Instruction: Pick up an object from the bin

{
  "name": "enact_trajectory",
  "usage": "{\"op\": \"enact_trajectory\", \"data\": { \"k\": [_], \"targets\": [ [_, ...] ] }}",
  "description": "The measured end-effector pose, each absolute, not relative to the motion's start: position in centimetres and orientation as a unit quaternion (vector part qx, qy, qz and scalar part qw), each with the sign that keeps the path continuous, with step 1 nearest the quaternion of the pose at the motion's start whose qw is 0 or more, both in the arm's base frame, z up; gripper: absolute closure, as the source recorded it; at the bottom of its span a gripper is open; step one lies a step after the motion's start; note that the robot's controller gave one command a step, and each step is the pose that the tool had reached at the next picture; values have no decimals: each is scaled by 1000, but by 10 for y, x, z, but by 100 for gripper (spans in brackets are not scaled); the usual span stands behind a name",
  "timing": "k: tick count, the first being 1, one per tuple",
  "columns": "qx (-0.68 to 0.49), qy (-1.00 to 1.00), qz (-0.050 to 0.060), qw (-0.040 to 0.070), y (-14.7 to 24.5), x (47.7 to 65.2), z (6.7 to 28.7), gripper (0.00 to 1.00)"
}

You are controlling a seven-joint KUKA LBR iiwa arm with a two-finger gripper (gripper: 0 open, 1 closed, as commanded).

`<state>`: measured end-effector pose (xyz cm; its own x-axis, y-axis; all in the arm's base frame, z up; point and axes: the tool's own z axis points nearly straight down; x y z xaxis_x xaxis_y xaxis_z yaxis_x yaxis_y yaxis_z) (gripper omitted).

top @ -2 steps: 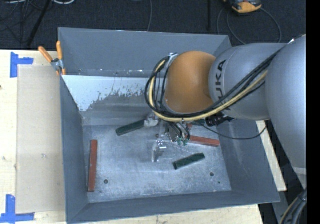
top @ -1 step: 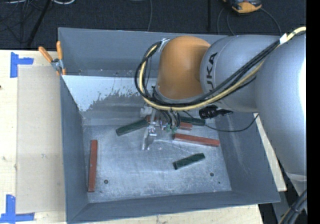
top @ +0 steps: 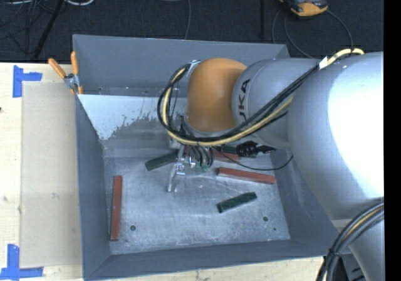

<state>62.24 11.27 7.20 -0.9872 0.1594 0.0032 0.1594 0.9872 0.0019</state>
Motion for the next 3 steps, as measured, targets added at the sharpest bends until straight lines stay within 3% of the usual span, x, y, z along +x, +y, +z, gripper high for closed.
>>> {"op": "enact_trajectory", "data": {
  "k": [1,2,3],
  "targets": [
    [-81,-997,-2,-6,112,626,76,100],
    [-82,-997,-2,-6,112,626,76,100],
    [-82,-997,-1,-1,111,627,97,100]
  ]
}}
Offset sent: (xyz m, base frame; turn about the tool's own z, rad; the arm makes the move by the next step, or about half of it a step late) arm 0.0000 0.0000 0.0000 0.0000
